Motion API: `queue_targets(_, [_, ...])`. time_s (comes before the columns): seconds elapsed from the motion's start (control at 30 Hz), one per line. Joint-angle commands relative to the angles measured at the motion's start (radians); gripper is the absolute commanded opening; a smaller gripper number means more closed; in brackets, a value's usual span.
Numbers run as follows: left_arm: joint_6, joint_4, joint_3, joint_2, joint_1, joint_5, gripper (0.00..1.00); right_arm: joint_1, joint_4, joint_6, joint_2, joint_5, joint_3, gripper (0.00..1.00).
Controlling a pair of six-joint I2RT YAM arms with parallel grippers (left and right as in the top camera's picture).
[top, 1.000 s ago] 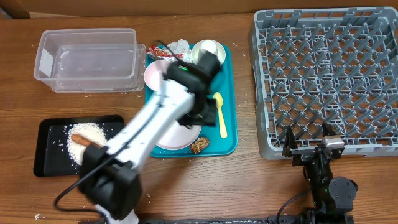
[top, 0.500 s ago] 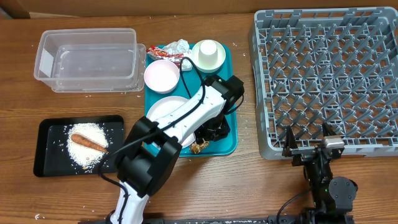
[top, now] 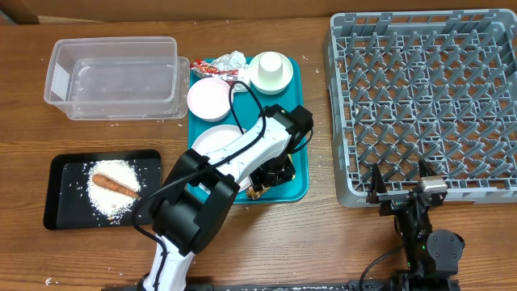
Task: Sort waste into correct bins and load items into the dishwasher
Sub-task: 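Lower the left gripper onto the brown food scrap and grasp it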
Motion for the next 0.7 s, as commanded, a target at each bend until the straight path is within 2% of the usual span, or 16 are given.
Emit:
queue_targets(0.0, [-0.026,0.032,-0.032,0.007,-0.003,-0.017,0.5,-0.007,0.005,0.008,-0.009,0.01,-0.011,1.0])
queue_targets(0.1, [-0.025,0.034,-0.034,0.007,-0.003,-0.017,0.49,-0.007,0.005,0.007,-0.009,0.01,-0.011,1.0])
queue_targets(0.3, [0.011,0.034,-0.027,0.006,-0.003,0.011,0.37,-0.007,0.005,0.007,-0.009,0.01,-0.011,1.0])
queue_targets(0.43, [0.082,0.013,0.014,0.004,-0.002,0.053,0.34,-0.007,0.005,0.007,-0.009,0.01,-0.011,1.0])
queue_targets(0.67, [0.132,-0.085,0.163,0.003,-0.001,0.047,0.33,-0.007,0.005,0.008,-0.009,0.01,-0.011,1.0])
